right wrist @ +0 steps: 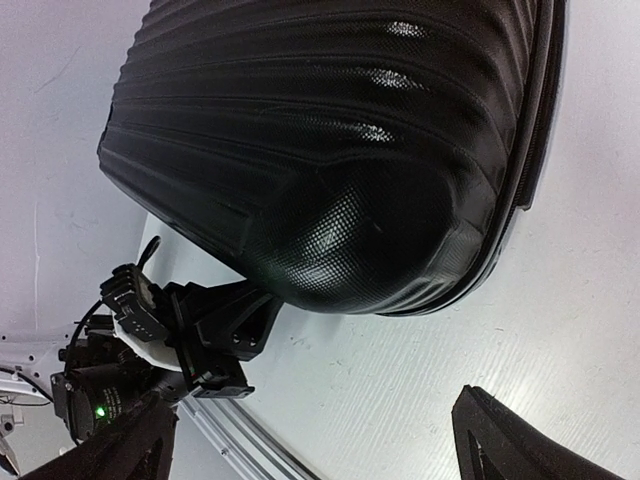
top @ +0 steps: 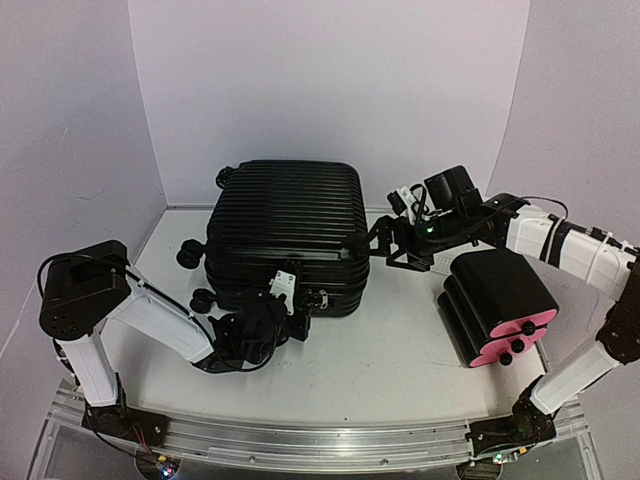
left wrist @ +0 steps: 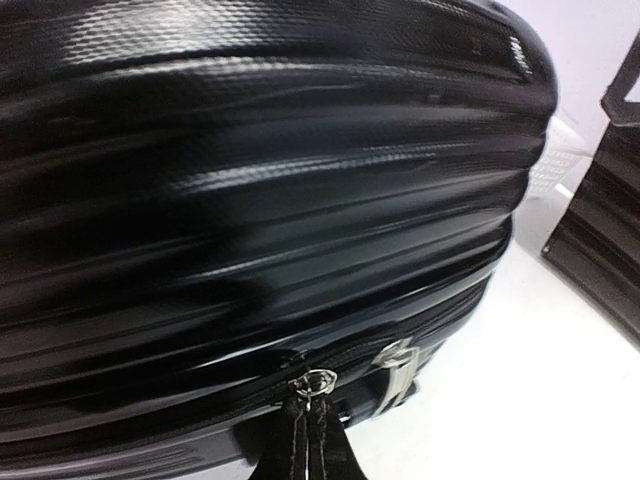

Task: Open, take out, and arrange the luggage

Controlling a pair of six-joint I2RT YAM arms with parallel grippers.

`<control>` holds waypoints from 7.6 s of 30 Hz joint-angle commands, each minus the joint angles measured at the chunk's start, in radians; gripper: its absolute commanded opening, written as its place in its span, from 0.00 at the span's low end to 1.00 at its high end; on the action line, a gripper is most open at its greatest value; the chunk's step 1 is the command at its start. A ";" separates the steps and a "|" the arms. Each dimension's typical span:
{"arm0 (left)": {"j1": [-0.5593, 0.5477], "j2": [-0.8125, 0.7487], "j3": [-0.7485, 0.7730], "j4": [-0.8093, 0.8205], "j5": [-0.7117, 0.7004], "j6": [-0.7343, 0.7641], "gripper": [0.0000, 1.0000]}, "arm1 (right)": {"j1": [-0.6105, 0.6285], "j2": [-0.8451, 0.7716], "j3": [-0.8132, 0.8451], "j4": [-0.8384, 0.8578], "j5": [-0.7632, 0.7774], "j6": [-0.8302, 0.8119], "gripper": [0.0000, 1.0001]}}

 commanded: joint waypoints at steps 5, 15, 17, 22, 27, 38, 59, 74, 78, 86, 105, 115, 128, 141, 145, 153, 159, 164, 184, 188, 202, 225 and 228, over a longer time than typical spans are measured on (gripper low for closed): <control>0.018 -0.124 -0.061 -0.054 -0.151 0.016 0.00 | 0.005 -0.026 -0.005 0.021 0.021 -0.024 0.98; 0.079 -0.310 -0.215 -0.218 -0.160 -0.104 0.00 | 0.006 -0.021 0.002 -0.002 0.036 -0.048 0.98; 0.115 -0.369 -0.263 -0.218 -0.103 -0.116 0.00 | 0.005 -0.018 0.004 -0.004 0.037 -0.052 0.98; 0.200 -0.521 -0.346 -0.216 0.003 -0.080 0.00 | 0.006 -0.005 0.010 -0.010 0.035 -0.054 0.98; 0.271 -0.682 -0.429 -0.216 0.027 -0.029 0.00 | 0.007 0.007 0.014 -0.015 0.032 -0.059 0.98; 0.442 -0.751 -0.443 -0.262 0.299 -0.041 0.00 | 0.034 0.027 0.056 -0.066 0.029 -0.140 0.98; 0.333 -0.514 -0.263 -0.250 0.554 -0.083 0.00 | 0.406 0.272 0.421 -0.283 0.638 -0.390 0.95; 0.333 -0.621 -0.391 -0.235 0.454 -0.079 0.48 | 0.405 0.520 0.726 -0.272 0.747 -0.512 0.98; 0.322 -0.573 -0.422 -0.080 0.446 -0.005 0.82 | 0.394 0.550 0.755 -0.272 0.715 -0.481 0.98; 0.314 -0.386 -0.411 0.141 0.342 0.024 0.69 | 0.386 0.564 0.766 -0.273 0.653 -0.432 0.98; 0.322 -0.128 -0.451 0.606 0.481 0.069 0.35 | 0.385 0.533 0.743 -0.272 0.640 -0.427 0.98; 0.351 -0.137 -0.449 0.608 0.493 0.052 0.18 | 0.386 0.530 0.739 -0.272 0.640 -0.436 0.98; 0.370 -0.128 -0.441 0.606 0.436 -0.067 0.25 | 0.385 0.527 0.736 -0.273 0.640 -0.438 0.98; 0.376 -0.125 -0.437 0.600 0.509 -0.102 0.22 | 0.385 0.537 0.742 -0.272 0.630 -0.440 0.98; 0.378 -0.159 -0.445 0.608 0.537 -0.094 0.17 | 0.386 0.536 0.743 -0.272 0.629 -0.440 0.98; 0.393 -0.188 -0.446 0.612 0.594 -0.152 0.13 | 0.385 0.533 0.741 -0.272 0.630 -0.445 0.98; 0.410 -0.150 -0.456 0.604 0.489 -0.246 0.30 | 0.386 0.530 0.735 -0.273 0.628 -0.444 0.98; 0.425 -0.102 -0.446 0.597 0.467 -0.317 0.37 | 0.385 0.524 0.730 -0.272 0.636 -0.447 0.98; 0.447 -0.108 -0.401 0.514 0.440 -0.287 0.28 | 0.385 0.538 0.748 -0.272 0.628 -0.447 0.98; 0.447 -0.140 -0.392 0.484 0.434 -0.270 0.26 | 0.385 0.540 0.748 -0.271 0.628 -0.448 0.98; 0.447 -0.292 -0.365 0.249 0.329 -0.183 0.03 | 0.385 0.550 0.746 -0.271 0.667 -0.416 0.98; 0.824 -0.524 -0.298 -0.287 0.450 -0.146 0.00 | 0.275 0.567 0.609 -0.279 0.674 -0.246 0.98; 0.881 -0.504 -0.237 -0.349 0.501 -0.152 0.00 | 0.271 0.572 0.609 -0.277 0.666 -0.251 0.98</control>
